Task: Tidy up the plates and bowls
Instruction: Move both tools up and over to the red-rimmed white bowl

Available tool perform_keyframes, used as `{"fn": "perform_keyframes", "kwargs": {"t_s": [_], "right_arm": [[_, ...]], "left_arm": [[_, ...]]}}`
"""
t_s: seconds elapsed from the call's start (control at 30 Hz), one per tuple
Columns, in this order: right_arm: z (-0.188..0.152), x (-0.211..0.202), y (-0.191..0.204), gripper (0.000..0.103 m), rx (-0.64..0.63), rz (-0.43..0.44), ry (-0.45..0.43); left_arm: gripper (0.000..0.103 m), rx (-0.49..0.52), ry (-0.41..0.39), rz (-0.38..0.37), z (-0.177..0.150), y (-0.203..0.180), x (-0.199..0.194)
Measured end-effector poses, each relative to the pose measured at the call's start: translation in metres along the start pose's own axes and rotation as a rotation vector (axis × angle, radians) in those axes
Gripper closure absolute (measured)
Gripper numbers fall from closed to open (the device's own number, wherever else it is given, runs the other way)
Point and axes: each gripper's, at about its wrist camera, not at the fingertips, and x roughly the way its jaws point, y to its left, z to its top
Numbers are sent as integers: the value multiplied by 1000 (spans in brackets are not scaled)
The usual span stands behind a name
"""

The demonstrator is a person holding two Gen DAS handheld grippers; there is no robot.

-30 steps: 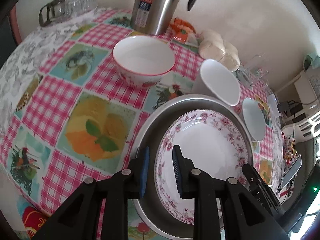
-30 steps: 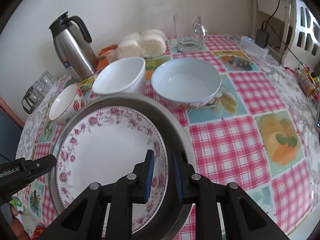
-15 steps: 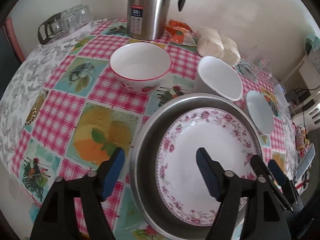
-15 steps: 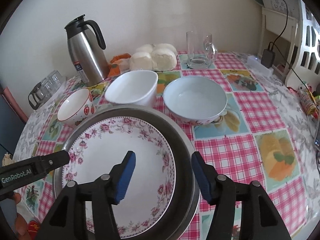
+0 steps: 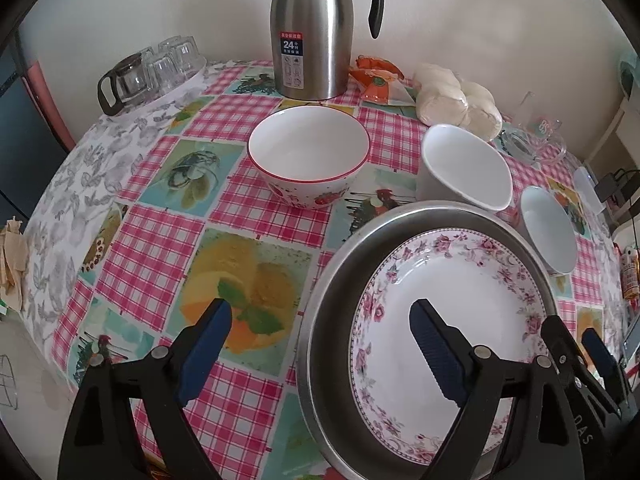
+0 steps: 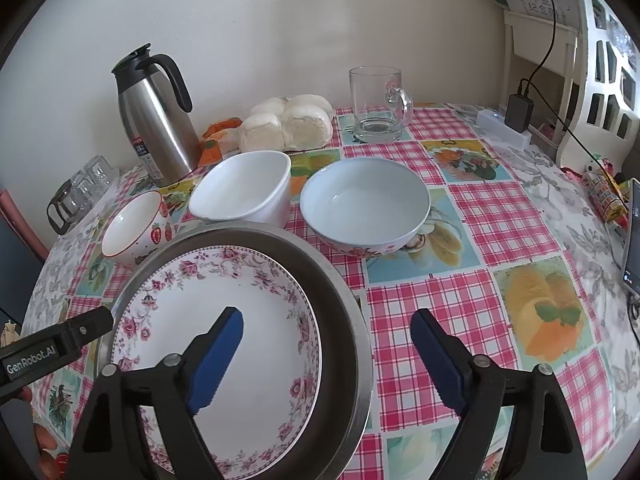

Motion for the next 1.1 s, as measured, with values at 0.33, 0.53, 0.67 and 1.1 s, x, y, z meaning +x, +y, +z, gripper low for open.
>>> {"fn": "perform_keyframes", "kwargs": {"t_s": [0.33, 0.53, 0.67, 1.1], "right_arm": [[0, -1, -4, 0, -4, -19, -12], [2, -5, -14, 0, 24, -25, -20], [5, -10, -19, 0, 35, -37, -35], [24, -25, -50, 0, 177, -124, -94]], "left_arm": [[4, -21, -35, 16, 1, 2, -3], [4, -9, -41, -8, 1, -7, -5], [4, 4, -72, -20, 2, -15, -10], [3, 31, -207, -94, 27, -47, -20]]}}
